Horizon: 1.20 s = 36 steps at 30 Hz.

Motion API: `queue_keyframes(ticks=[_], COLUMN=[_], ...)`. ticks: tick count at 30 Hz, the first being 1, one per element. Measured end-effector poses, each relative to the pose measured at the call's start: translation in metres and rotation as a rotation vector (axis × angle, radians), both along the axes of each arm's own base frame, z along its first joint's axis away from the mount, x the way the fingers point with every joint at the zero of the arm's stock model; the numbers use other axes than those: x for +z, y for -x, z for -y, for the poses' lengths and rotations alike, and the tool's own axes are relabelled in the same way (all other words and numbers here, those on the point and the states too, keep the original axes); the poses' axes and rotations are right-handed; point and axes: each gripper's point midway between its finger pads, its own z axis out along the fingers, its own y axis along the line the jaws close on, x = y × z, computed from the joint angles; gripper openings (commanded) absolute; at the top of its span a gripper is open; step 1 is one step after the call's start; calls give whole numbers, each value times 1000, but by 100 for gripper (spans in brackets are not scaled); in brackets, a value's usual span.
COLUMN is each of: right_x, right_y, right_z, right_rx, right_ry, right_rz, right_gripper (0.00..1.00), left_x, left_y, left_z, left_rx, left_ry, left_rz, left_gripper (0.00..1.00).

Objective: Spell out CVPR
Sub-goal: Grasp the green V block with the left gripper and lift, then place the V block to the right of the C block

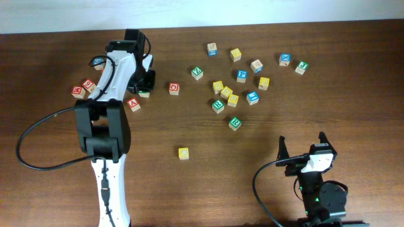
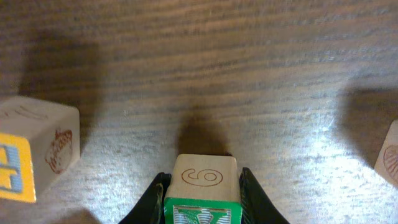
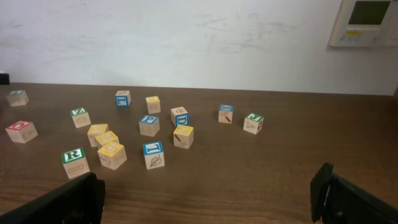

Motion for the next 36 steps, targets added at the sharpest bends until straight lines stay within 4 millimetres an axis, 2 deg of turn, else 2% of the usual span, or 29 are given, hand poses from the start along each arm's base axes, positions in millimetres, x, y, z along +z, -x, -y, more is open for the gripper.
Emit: queue_keyframes(ticks=[3, 5, 7, 9, 10, 12, 15, 16, 21, 22, 24, 26, 27, 28, 29, 30, 31, 32, 34, 35, 36], right_x=[0, 0, 0, 0, 0, 0, 0, 0, 0, 0, 0, 0, 0, 0, 0, 0, 0, 0, 0, 0, 0], right_y=[0, 0, 0, 0, 0, 0, 0, 0, 0, 0, 0, 0, 0, 0, 0, 0, 0, 0, 0, 0, 0], right_z=[0, 0, 0, 0, 0, 0, 0, 0, 0, 0, 0, 0, 0, 0, 0, 0, 0, 0, 0, 0, 0], right_rx=[0, 0, 0, 0, 0, 0, 0, 0, 0, 0, 0, 0, 0, 0, 0, 0, 0, 0, 0, 0, 0], right_ry=[0, 0, 0, 1, 0, 0, 0, 0, 0, 0, 0, 0, 0, 1, 0, 0, 0, 0, 0, 0, 1], right_rz=[0, 0, 0, 0, 0, 1, -1, -1, -1, -1, -1, 0, -1, -1, 0, 0, -1, -1, -1, -1, -1], right_gripper=[98, 98, 98, 98, 98, 98, 98, 98, 98, 98, 98, 98, 98, 98, 98, 98, 98, 98, 98, 99, 98], left_x=[5, 18, 39, 77, 89, 126, 192, 208, 250, 261, 296, 326, 337, 347, 350, 346, 334, 322, 304, 283, 271], left_y=[11, 12, 7, -4, -10, -3, 4, 3, 16, 20, 36, 60, 78, 106, 121, 139, 163, 175, 183, 188, 186], left_z=[0, 0, 1, 7, 10, 24, 43, 49, 63, 65, 69, 68, 67, 65, 62, 59, 53, 49, 46, 44, 45], left_rx=[15, 53, 100, 132, 137, 140, 145, 138, 108, 99, 74, 60, 56, 55, 57, 67, 88, 102, 116, 138, 142], left_ry=[1, 6, 14, 59, 77, 166, 301, 345, 449, 468, 500, 514, 515, 514, 506, 486, 457, 434, 413, 394, 386], left_rz=[-46, -56, -36, 24, 60, 69, 170, 207, 264, 282, 343, 383, 381, 365, 364, 336, 278, 238, 191, 128, 107], left_gripper=[16, 17, 16, 10, 9, 12, 13, 13, 13, 13, 13, 13, 13, 14, 14, 13, 12, 13, 15, 15, 14])
